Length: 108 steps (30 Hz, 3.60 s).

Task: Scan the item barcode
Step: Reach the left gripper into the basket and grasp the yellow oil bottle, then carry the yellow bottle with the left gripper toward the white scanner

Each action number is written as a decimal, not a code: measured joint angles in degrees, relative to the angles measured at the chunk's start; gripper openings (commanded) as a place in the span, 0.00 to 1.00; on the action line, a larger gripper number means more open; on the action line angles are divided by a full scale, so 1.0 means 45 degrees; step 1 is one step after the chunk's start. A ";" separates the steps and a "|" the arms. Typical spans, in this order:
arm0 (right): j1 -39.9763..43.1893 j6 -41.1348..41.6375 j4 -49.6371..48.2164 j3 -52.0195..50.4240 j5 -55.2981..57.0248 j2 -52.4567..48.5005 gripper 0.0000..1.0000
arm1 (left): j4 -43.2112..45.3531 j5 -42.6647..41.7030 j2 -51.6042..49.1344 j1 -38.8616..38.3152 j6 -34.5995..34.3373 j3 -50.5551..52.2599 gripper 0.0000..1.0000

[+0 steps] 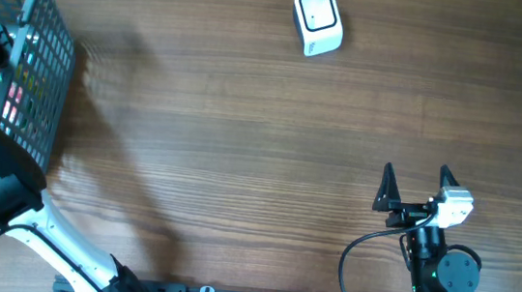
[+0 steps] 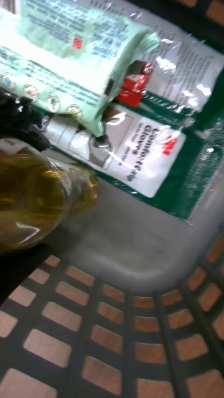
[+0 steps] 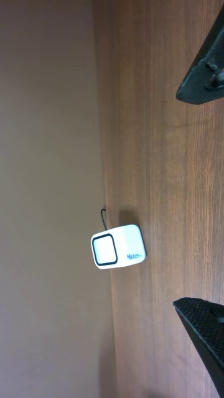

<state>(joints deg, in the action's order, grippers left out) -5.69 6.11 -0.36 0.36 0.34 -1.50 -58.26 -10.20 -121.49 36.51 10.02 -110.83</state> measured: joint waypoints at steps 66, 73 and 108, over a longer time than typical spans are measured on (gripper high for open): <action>0.0000 0.0000 0.0000 0.0000 0.0034 -0.0010 1.00 | 1.5013 0.5547 0.3798 -1.9589 -0.6926 1.0117 0.29; 0.0000 0.0000 -0.0005 0.0000 0.0034 -0.0010 1.00 | 1.4911 0.5542 0.3143 -1.9710 -0.6975 1.0190 0.40; 0.0000 0.0000 0.0000 0.0000 0.0034 -0.0010 1.00 | 1.0666 -0.0311 0.7524 -1.6636 -0.3609 1.0185 1.00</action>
<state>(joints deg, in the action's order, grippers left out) -5.69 6.11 -0.36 0.36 0.49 -1.54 -10.26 -11.60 -87.64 -38.35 -6.22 -64.99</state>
